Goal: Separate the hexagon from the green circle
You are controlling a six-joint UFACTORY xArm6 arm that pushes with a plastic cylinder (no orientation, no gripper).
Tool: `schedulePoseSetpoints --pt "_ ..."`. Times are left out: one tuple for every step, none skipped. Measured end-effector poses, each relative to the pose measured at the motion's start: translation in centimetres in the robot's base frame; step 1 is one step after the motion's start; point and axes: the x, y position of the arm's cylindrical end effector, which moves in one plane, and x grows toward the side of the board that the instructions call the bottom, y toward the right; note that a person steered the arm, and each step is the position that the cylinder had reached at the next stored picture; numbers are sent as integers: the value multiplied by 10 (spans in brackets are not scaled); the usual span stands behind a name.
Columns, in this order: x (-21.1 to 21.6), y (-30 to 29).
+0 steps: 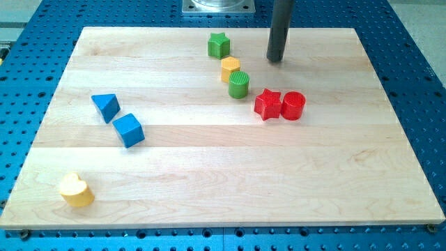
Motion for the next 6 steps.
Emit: schedulePoseSetpoints --pt "31 -64" --pt "37 -106" --pt "37 -130" --pt "38 -179" --pt "37 -196" --pt "30 -225"
